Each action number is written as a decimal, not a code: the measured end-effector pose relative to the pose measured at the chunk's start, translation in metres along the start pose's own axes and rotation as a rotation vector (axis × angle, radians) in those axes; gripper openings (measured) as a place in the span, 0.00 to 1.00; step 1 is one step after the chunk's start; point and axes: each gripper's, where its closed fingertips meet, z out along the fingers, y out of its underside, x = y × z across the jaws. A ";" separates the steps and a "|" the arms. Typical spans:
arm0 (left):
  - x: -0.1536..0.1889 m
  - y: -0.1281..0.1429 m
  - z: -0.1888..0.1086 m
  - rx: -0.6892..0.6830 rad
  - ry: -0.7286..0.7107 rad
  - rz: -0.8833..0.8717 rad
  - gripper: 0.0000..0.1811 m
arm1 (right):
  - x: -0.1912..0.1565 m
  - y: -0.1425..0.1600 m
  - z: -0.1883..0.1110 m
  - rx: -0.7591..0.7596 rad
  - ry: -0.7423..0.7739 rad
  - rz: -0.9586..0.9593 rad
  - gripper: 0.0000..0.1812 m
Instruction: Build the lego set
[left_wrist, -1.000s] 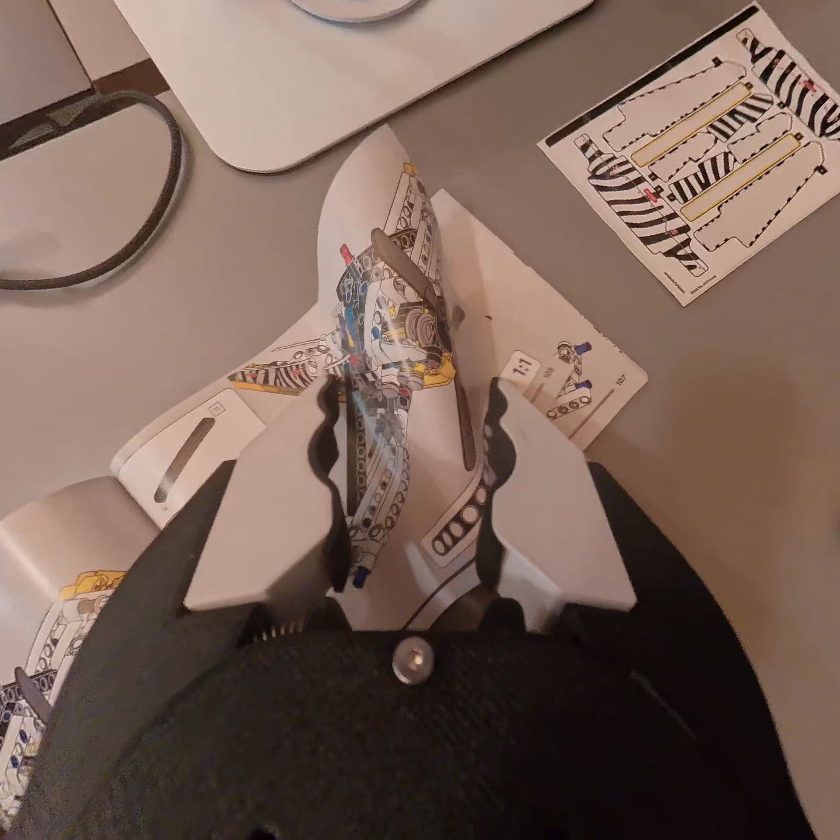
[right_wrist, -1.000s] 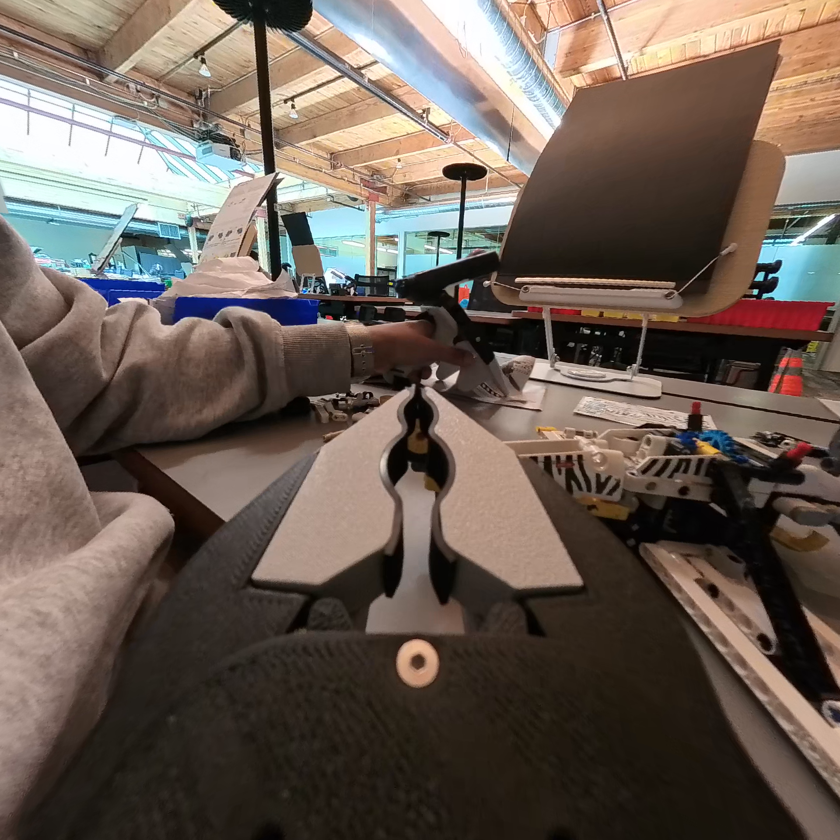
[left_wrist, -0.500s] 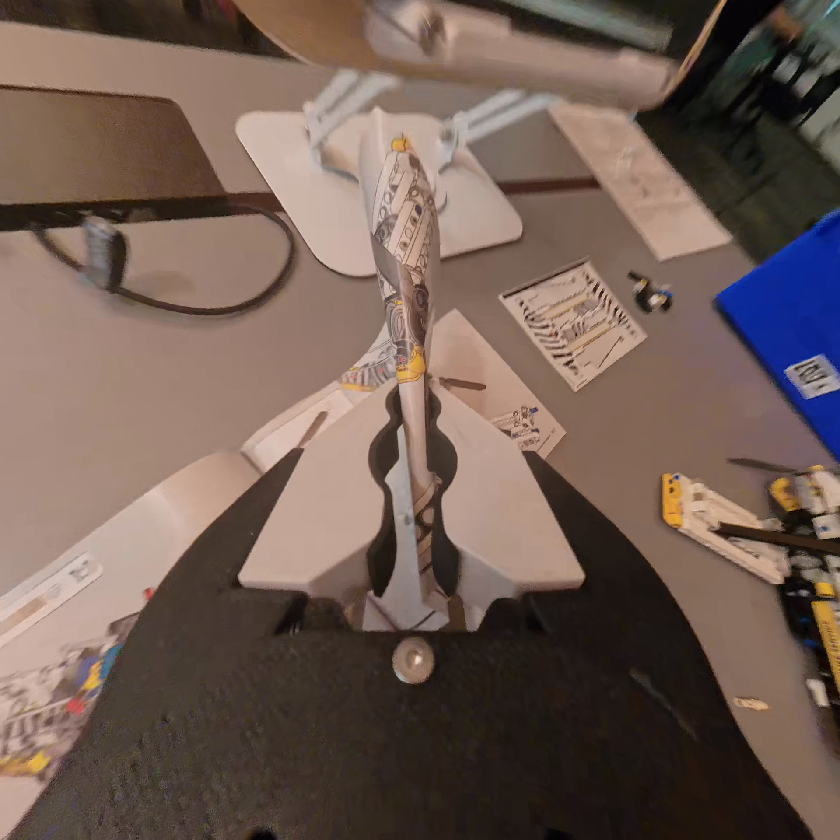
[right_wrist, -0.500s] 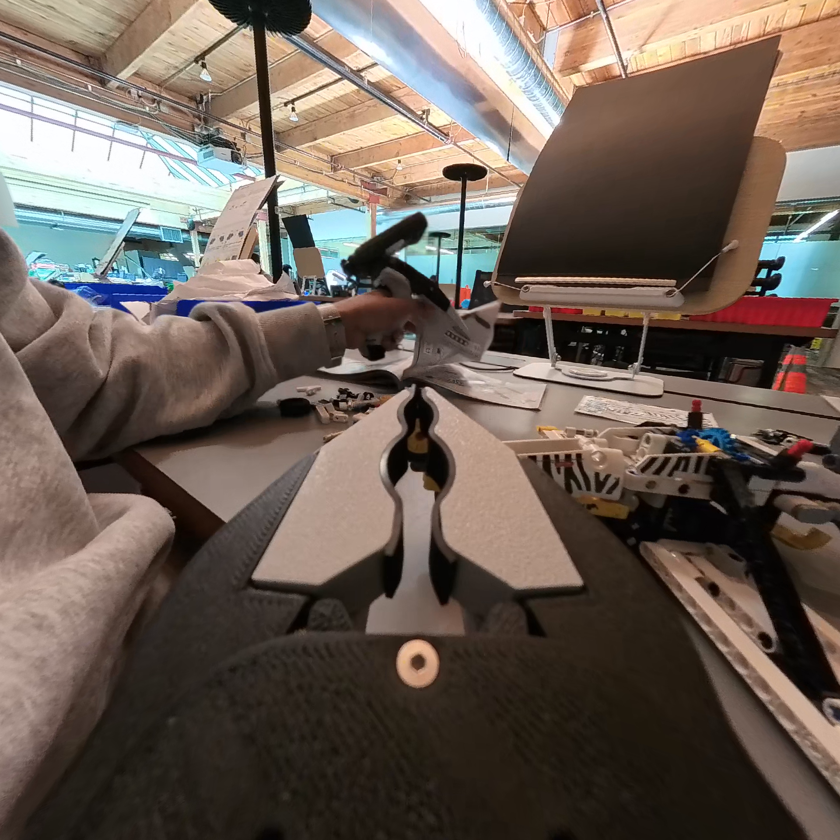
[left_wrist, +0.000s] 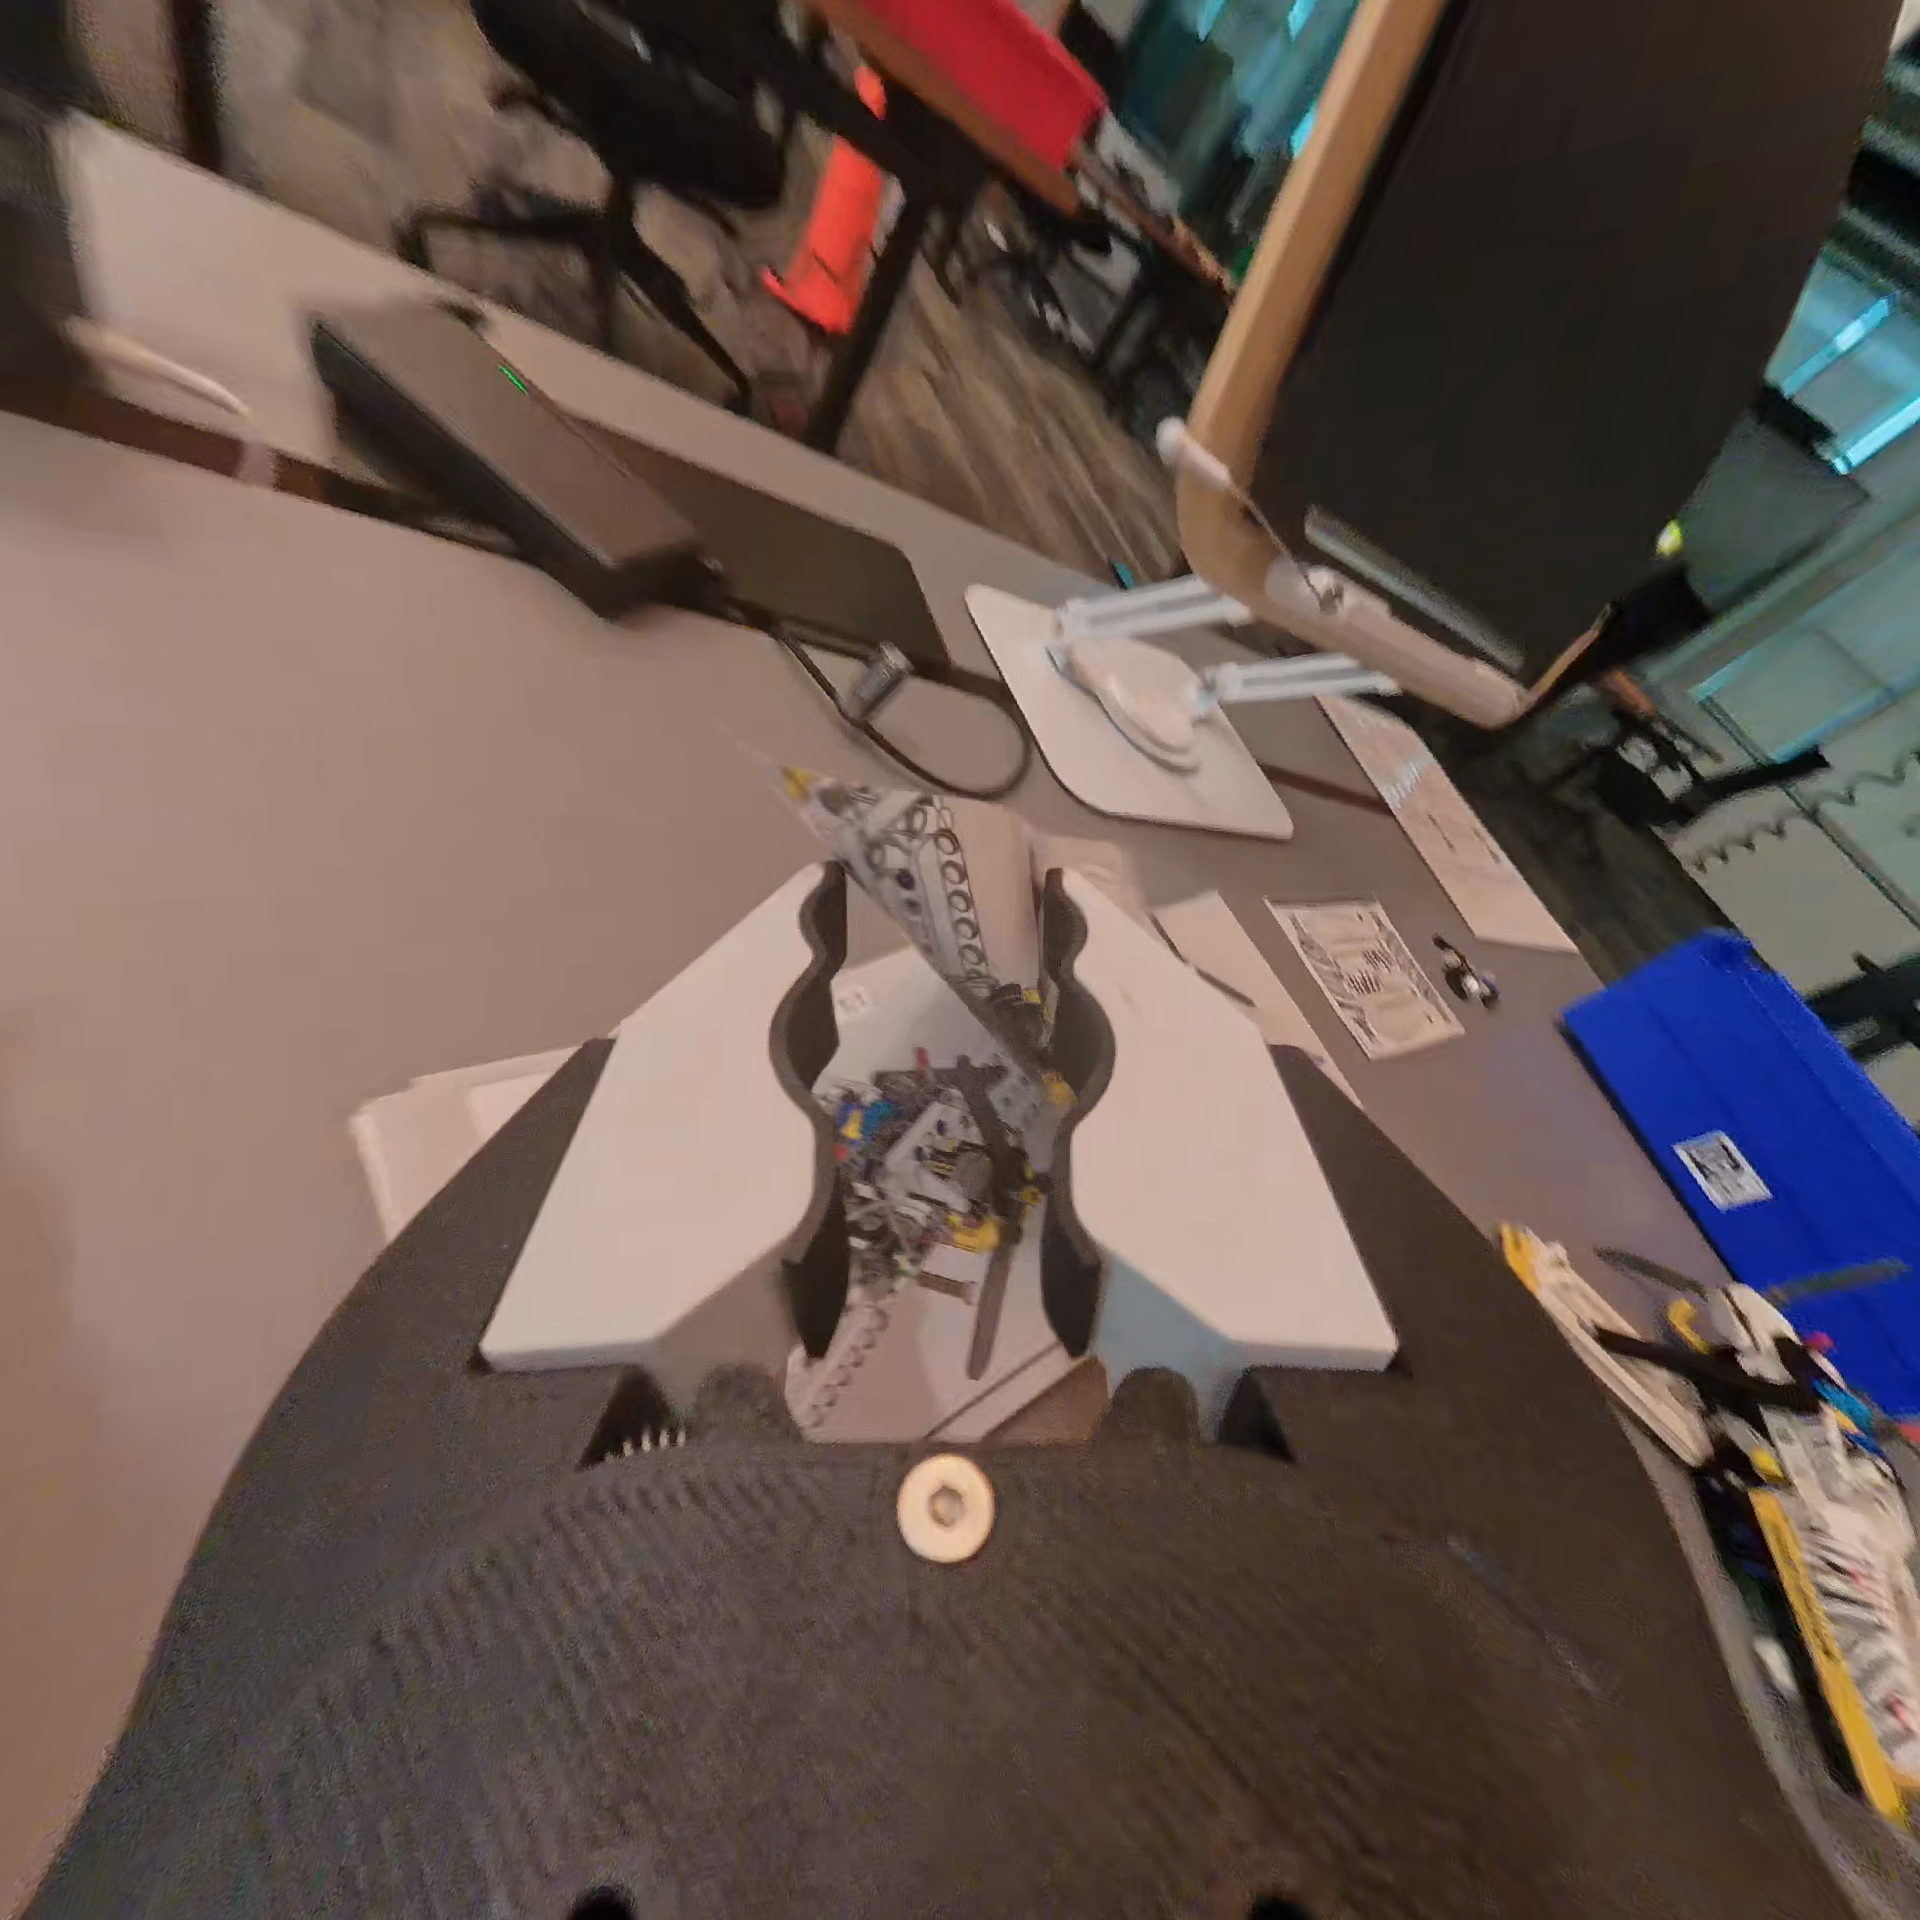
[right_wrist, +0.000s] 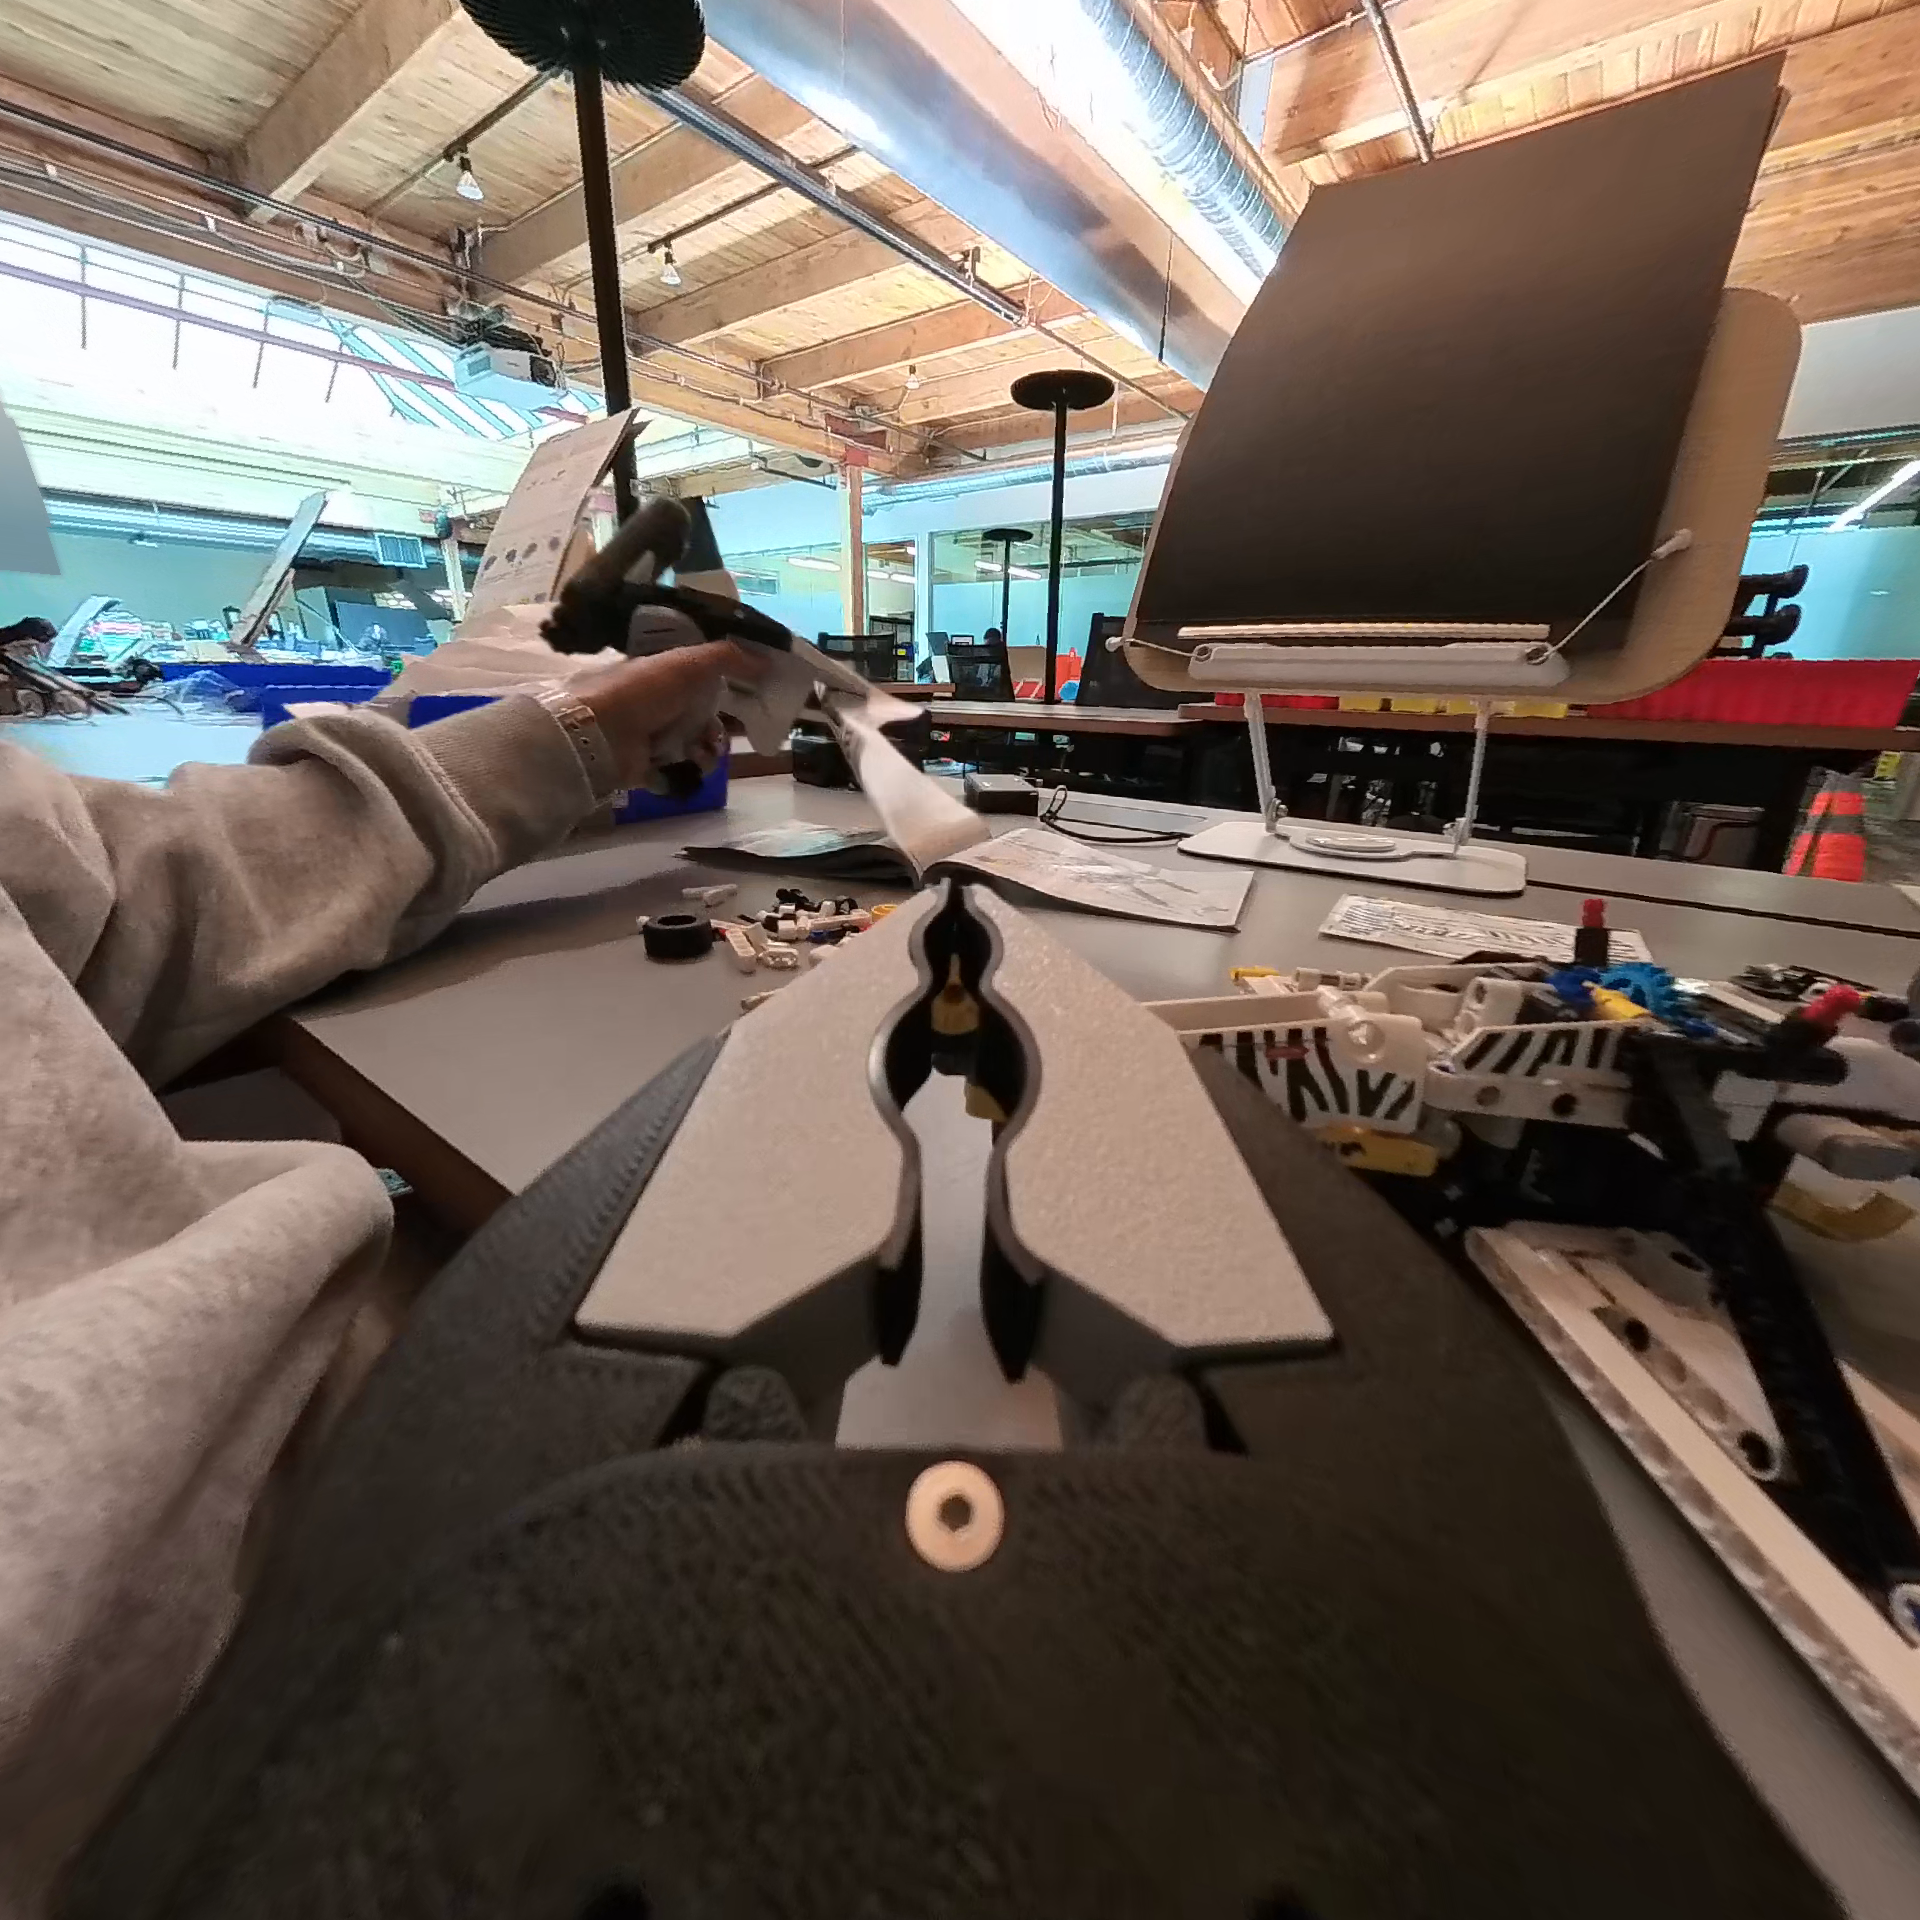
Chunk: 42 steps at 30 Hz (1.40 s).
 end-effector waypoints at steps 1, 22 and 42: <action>-0.006 -0.008 -0.009 0.049 -0.026 0.011 0.20 | 0.000 0.000 0.000 -0.002 0.000 -0.004 0.00; 0.074 0.019 -0.003 0.111 0.148 0.424 0.22 | 0.002 -0.006 -0.001 0.037 0.006 0.026 0.00; 0.317 0.308 -0.079 -0.658 1.120 0.973 0.20 | -0.009 0.029 0.017 -0.401 -0.112 -0.199 0.30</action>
